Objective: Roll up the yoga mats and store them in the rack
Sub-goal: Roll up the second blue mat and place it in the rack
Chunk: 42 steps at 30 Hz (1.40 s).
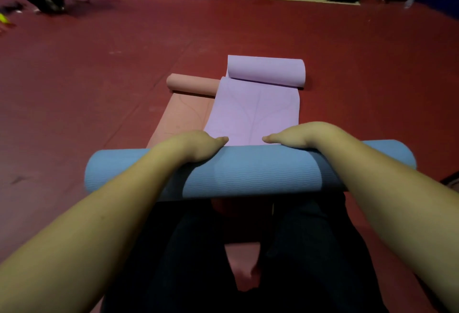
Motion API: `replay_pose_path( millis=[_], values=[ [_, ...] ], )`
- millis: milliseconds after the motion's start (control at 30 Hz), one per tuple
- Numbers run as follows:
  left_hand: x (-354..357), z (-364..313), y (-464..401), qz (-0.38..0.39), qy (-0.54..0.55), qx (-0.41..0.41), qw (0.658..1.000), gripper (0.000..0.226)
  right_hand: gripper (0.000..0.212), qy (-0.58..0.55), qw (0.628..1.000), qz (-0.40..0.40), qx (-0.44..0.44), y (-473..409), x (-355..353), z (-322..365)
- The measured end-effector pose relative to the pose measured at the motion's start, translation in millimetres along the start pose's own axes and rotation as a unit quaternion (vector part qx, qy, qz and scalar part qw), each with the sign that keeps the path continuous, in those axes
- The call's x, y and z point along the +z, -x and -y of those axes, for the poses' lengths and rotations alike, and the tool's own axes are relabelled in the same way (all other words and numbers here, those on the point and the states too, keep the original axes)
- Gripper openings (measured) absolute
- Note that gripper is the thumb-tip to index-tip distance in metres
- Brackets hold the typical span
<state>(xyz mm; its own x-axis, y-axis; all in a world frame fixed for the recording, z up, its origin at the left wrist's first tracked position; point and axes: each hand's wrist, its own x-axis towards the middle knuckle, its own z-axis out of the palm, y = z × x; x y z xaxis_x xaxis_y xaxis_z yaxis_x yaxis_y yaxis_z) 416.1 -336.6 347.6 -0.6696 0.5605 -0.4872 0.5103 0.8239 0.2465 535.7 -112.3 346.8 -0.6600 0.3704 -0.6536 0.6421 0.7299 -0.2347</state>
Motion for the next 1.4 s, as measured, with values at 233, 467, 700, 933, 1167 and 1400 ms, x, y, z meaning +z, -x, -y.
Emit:
replay_pose_path(
  millis=[233, 467, 700, 933, 1167, 1400],
  values=[
    [-15, -1, -15, 0.084, 0.088, -0.024, 0.992, 0.060, 0.056, 0.049, 0.964, -0.240, -0.099, -1, 3, -4],
    [-21, 3, -45, 0.206, 0.112, -0.050, 0.971, 0.039, 0.059, 0.084, 0.923, -0.354, -0.122, 15, 40, -20],
    [-19, -5, -55, 0.203, 0.140, -0.066, 0.967, 0.040, 0.088, 0.162, 0.888, -0.421, -0.091, 6, 61, -22],
    [-17, -11, -35, -0.093, -0.018, 0.041, 0.995, 0.065, 0.071, 0.126, 0.919, -0.363, -0.083, -8, 43, -16],
    [38, 4, -8, -0.268, -0.166, 0.042, 0.948, 0.070, 0.076, 0.103, 0.952, -0.281, -0.070, -15, 28, -4],
    [21, 2, -10, -0.242, -0.106, 0.066, 0.962, 0.060, 0.078, 0.090, 0.966, -0.240, -0.044, -5, 15, 3]
  ],
)
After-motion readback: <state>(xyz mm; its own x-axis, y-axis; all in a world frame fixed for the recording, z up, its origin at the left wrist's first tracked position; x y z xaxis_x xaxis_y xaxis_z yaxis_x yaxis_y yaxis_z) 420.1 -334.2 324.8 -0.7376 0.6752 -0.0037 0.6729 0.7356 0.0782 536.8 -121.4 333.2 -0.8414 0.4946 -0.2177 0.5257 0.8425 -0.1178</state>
